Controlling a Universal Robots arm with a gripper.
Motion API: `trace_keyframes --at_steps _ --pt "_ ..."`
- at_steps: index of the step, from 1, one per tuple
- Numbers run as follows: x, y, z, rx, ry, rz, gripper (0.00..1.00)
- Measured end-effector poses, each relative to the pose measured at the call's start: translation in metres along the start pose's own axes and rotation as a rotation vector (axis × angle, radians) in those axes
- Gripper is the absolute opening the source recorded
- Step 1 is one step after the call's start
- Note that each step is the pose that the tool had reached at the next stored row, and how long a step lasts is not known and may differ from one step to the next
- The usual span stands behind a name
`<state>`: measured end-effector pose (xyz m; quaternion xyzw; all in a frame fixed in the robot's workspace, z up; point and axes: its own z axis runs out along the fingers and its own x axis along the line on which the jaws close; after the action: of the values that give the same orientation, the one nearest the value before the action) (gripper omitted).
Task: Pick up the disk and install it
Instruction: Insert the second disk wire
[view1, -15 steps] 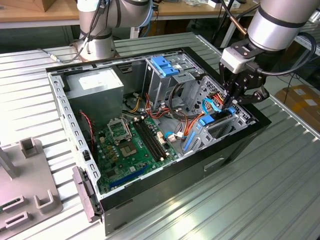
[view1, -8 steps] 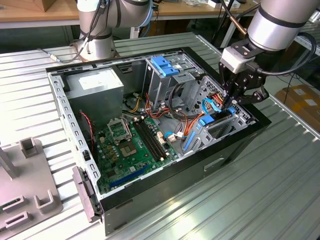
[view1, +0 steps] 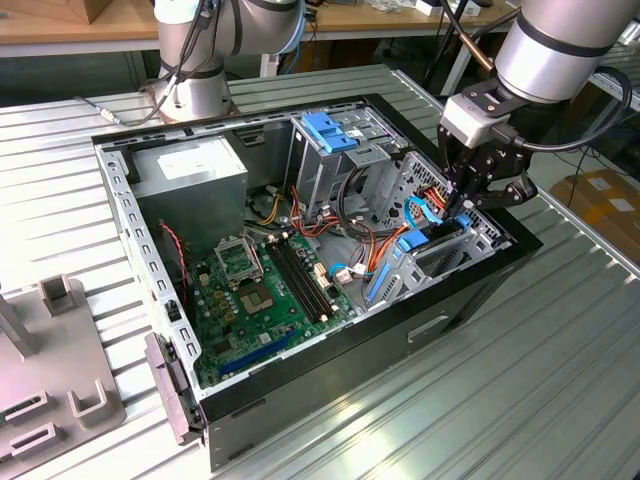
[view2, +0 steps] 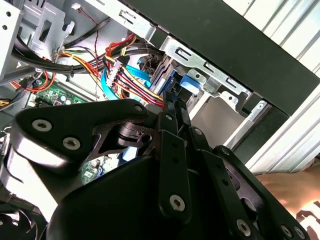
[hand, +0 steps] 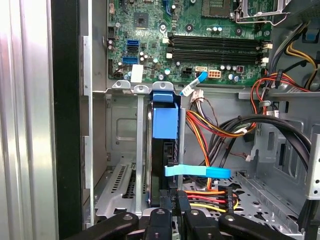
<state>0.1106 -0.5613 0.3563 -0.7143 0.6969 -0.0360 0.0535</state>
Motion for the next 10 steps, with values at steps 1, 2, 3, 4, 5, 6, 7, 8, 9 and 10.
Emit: trace_keyframes --at_steps 1,2,3,4,5,6,7,8,9,10 --pt "0.0 0.0 0.0 -0.0011 0.0 0.0 0.16" --pt "-0.0001 -0.0001 0.0 -0.0032 -0.0001 0.0 0.16" --pt "0.0 0.0 0.0 -0.0046 -0.0001 0.0 0.16" --pt "0.0 0.0 -0.0001 -0.0067 0.0 0.0 0.16" --pt "0.0 0.0 0.0 -0.0081 -0.0002 0.0 0.16" --pt "0.0 0.0 0.0 -0.0093 -0.0002 0.0 0.16" --pt "0.0001 -0.001 0.0011 -0.0093 -0.0005 0.0 0.16" --pt "0.0001 -0.0023 0.0017 -0.0093 -0.0011 0.0 0.16" --pt "0.0001 -0.0034 0.002 -0.0093 -0.0013 0.0 0.16" --pt "0.0001 -0.0036 0.002 -0.0093 -0.0013 0.0 0.16"
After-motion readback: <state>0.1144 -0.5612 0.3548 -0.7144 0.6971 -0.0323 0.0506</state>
